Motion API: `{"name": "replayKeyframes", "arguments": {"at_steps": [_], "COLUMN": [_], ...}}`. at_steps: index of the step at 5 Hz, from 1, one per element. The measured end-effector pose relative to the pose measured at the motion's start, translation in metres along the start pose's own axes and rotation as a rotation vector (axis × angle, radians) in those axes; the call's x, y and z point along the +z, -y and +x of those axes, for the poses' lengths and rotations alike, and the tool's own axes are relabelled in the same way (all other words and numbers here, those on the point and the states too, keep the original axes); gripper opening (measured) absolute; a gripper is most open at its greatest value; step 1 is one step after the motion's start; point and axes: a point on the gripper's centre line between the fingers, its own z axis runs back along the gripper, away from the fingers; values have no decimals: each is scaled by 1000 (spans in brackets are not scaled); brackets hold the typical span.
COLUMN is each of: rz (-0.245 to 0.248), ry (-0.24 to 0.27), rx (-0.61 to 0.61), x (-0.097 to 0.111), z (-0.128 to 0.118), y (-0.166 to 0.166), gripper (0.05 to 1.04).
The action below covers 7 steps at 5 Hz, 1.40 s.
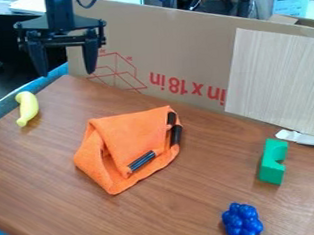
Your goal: Move the cloth from left to right
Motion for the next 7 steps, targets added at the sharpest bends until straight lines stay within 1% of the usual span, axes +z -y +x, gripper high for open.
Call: {"name": "replayKeyframes", "arguments": {"at_steps": [1,2,3,4,5,6,7], "rz": [11,126,161,159,95,84,113], "ry": [-23,-74,-77,-82,-90,-86,-90], "rx": [-2,-29,-9,32,-44,-56,-51], "x": [-8,-55,-71,-89,-102,-113,-124], "z": [-2,-7,-10,-8,-2,4,2], "y": [1,12,18,26,42,50,50], "gripper": [1001,1001,1001,1001,1001,1001,1001]}}
